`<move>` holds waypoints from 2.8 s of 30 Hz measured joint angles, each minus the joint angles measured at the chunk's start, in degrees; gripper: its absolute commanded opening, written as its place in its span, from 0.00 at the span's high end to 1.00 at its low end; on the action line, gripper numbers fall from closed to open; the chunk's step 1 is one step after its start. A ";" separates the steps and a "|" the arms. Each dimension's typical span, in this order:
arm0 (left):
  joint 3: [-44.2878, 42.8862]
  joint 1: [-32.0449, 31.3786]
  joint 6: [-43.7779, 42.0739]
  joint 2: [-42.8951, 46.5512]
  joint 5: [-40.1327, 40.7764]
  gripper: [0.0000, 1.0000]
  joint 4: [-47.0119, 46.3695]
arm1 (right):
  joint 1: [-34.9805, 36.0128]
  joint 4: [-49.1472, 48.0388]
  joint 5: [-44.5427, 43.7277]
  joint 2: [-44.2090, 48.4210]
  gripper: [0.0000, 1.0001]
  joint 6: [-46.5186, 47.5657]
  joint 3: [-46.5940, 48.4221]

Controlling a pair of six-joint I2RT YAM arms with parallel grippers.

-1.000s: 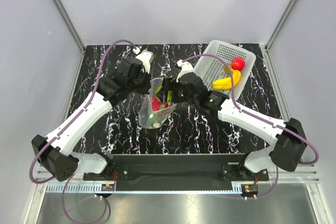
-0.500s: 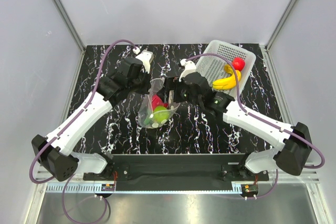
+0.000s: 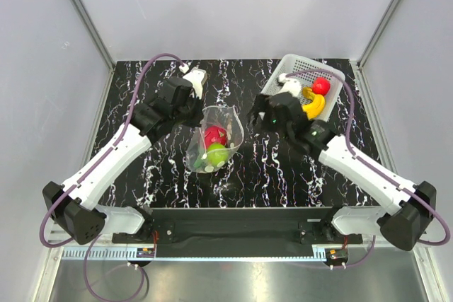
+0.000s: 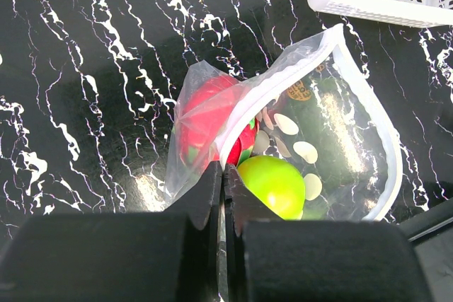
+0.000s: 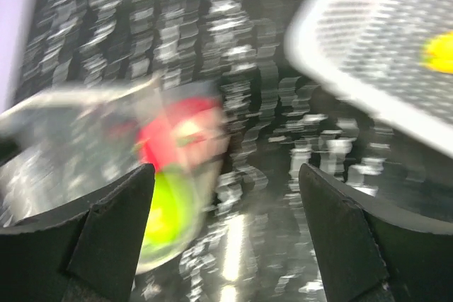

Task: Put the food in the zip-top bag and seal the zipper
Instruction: Place the fake fruit in the zipper food storage bag, then pick up the fake fruit from the bin.

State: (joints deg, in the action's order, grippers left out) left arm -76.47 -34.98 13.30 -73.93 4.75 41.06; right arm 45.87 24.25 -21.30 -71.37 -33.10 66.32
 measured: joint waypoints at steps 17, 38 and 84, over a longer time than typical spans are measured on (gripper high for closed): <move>0.00 0.00 -0.09 -0.48 0.00 1.00 0.02 | -29.90 10.14 2.56 -25.29 0.09 7.43 19.96; 0.00 0.00 -0.42 -0.94 -0.26 1.00 0.02 | -41.64 8.55 1.68 -49.00 0.15 8.22 40.19; 0.00 0.00 -0.42 -2.10 -1.09 1.00 0.04 | -47.80 5.14 12.31 -43.45 0.57 9.60 38.82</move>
State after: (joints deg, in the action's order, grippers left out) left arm -76.47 -34.98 12.88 -76.03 3.66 41.10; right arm -1.93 29.39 -8.99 -114.83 -23.51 105.14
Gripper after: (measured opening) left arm 0.012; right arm 0.739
